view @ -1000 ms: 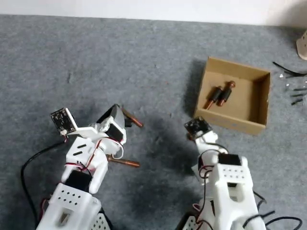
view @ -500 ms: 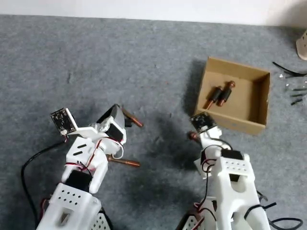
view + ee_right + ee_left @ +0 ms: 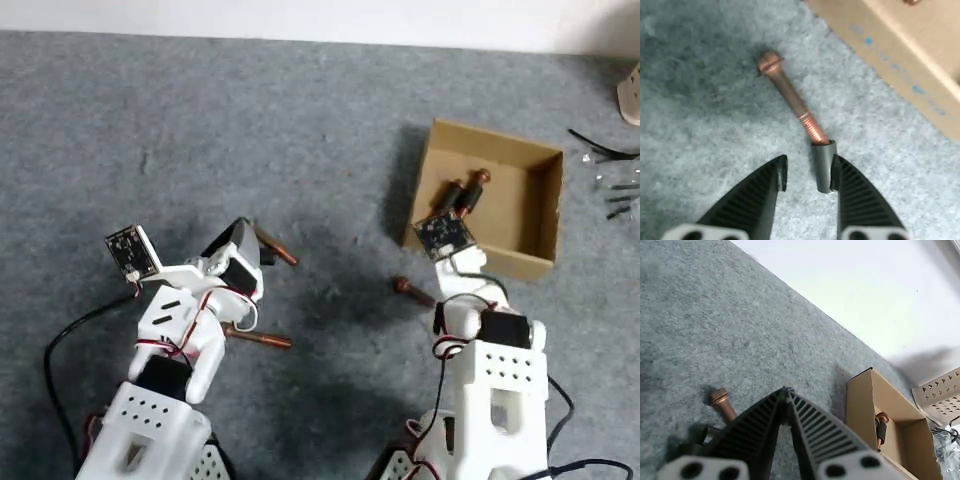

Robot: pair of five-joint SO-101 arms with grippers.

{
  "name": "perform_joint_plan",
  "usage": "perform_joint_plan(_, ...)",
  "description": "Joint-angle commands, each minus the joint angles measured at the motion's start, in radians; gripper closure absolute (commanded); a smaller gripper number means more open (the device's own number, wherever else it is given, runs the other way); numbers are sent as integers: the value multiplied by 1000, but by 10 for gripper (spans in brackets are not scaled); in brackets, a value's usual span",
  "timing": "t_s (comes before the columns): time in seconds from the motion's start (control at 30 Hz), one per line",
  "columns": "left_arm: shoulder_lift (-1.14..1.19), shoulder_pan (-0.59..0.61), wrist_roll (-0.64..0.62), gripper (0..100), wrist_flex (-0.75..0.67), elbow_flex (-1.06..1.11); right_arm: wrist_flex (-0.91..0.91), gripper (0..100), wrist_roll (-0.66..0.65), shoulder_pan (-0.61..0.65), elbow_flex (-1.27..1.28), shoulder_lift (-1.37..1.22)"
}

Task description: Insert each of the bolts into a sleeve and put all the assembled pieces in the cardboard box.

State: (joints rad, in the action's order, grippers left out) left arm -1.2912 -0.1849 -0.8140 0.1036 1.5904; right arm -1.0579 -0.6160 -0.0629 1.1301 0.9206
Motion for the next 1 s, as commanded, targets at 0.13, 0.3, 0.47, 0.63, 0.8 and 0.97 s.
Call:
perform_joint_plan(0.13,-15,5,-2,989,0,-13,-8,872,-60,13,-47,-96)
perform_joint_plan(0.3,-15,5,-2,989,0,-13,56,872,-61,13,-47,-237)
perform_joint_plan(0.47,-15,5,-2,989,0,-12,199,872,-72,13,-47,-395)
perform_joint_plan(0.63,-15,5,-2,989,0,-12,295,874,-129,4,-47,-578)
perform_joint_plan(0.8,-15,5,-2,989,0,-12,308,920,-127,-50,-54,-673)
perform_joint_plan(0.97,-15,5,-2,989,0,-12,306,997,-130,-53,-51,-673)
